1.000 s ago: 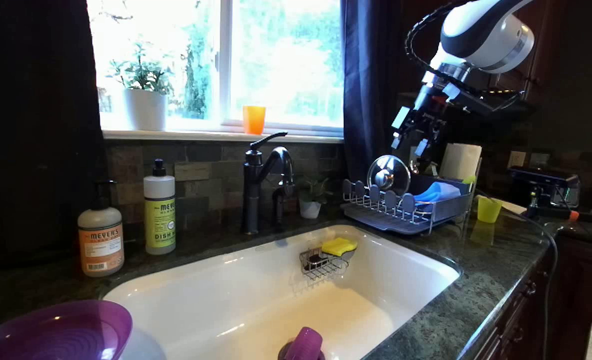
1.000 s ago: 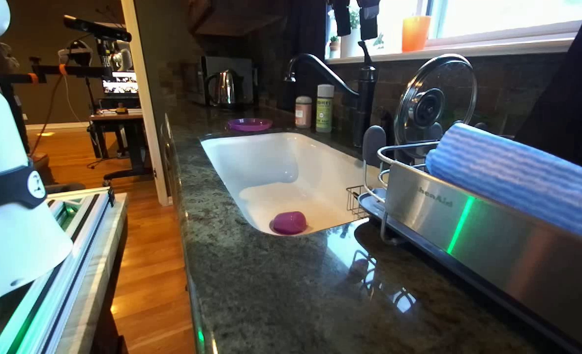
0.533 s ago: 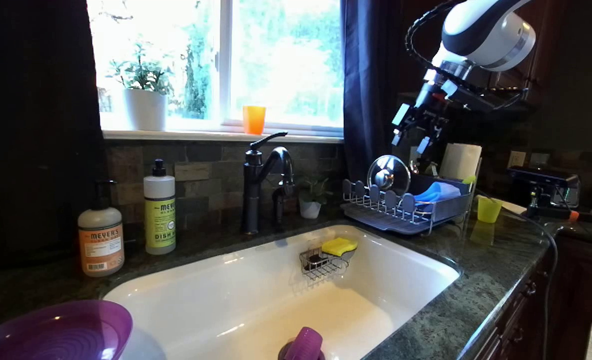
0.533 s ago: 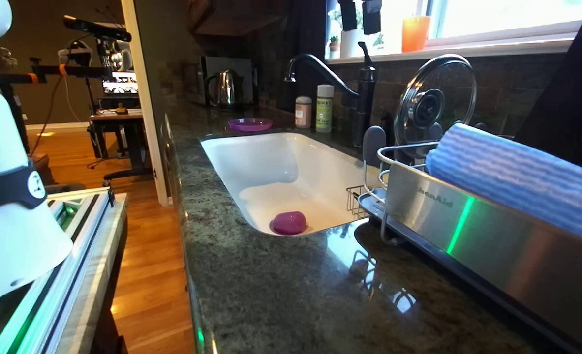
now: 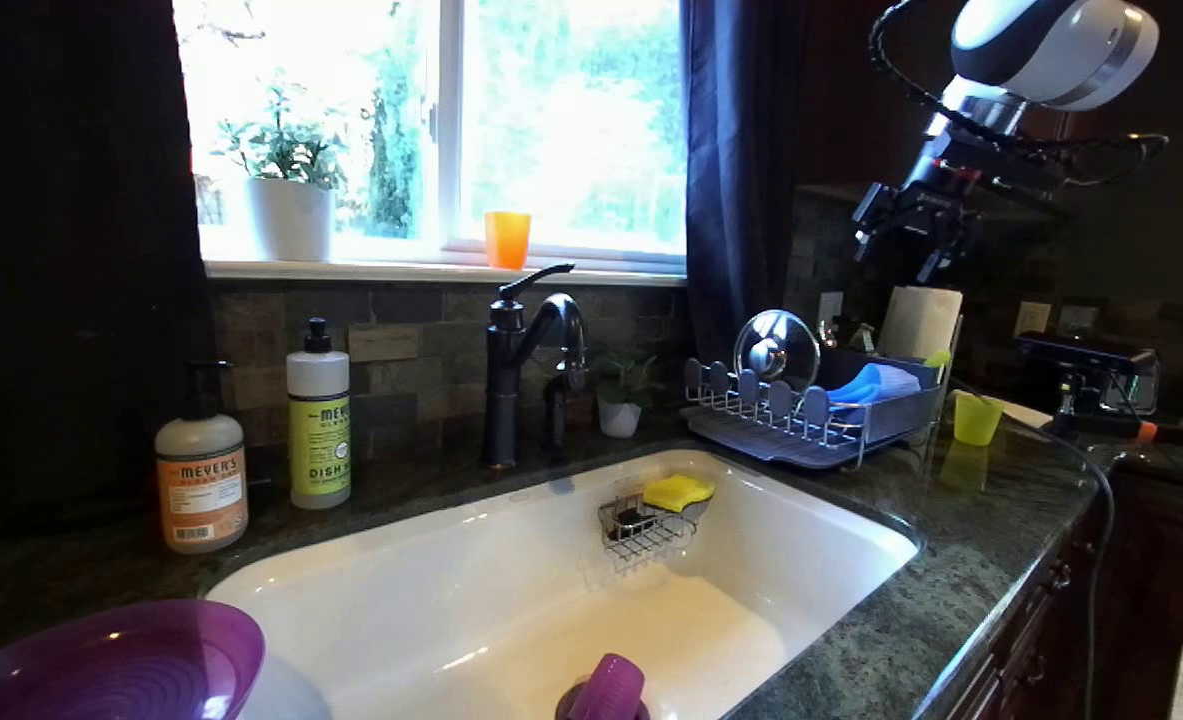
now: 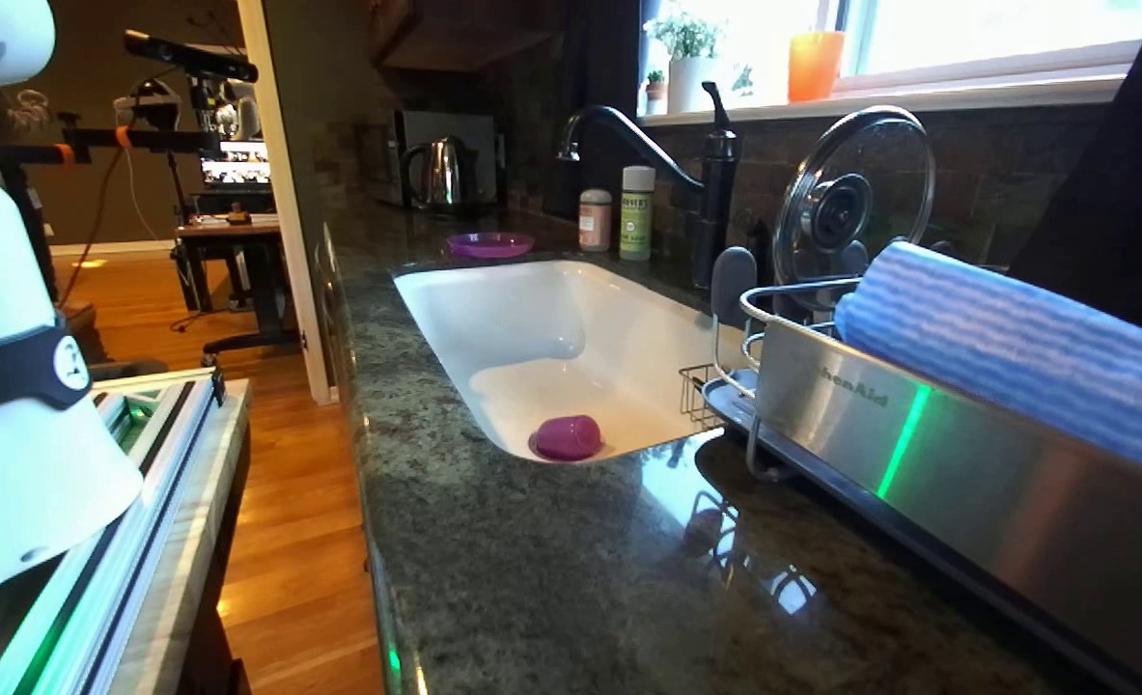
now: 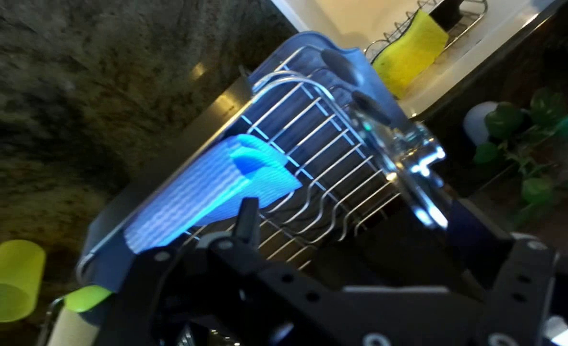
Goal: Put the towel on the counter
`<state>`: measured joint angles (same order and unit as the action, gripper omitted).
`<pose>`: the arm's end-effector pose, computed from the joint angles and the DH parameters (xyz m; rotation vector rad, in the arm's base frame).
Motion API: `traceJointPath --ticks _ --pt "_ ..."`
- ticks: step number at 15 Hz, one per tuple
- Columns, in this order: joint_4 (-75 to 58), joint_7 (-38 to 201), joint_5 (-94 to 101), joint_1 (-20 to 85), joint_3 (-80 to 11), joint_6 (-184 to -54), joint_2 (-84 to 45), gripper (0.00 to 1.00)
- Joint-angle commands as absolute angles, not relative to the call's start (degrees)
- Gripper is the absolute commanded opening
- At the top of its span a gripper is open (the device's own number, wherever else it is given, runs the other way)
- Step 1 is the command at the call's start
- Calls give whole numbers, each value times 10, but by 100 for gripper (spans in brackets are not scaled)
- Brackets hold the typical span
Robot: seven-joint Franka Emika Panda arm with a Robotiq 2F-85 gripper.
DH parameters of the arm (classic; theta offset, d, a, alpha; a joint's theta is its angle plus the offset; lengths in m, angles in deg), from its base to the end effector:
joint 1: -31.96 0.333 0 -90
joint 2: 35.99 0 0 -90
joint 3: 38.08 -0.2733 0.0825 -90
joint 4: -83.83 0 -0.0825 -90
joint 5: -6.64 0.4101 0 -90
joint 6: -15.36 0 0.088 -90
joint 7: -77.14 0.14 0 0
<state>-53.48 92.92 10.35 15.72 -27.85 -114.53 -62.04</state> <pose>0.4450 -0.2170 0.4353 -2.7785 1.1190 -0.4954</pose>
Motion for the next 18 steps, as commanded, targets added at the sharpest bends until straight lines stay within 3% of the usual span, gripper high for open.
traceJointPath --ticks 1,9,18 --pt "-566 991 94 109 -268 -1164 -611 100" --pt "-573 1147 136 64 -255 -1257 -527 100" --pt "-546 1176 173 101 -238 -1337 -430 100"
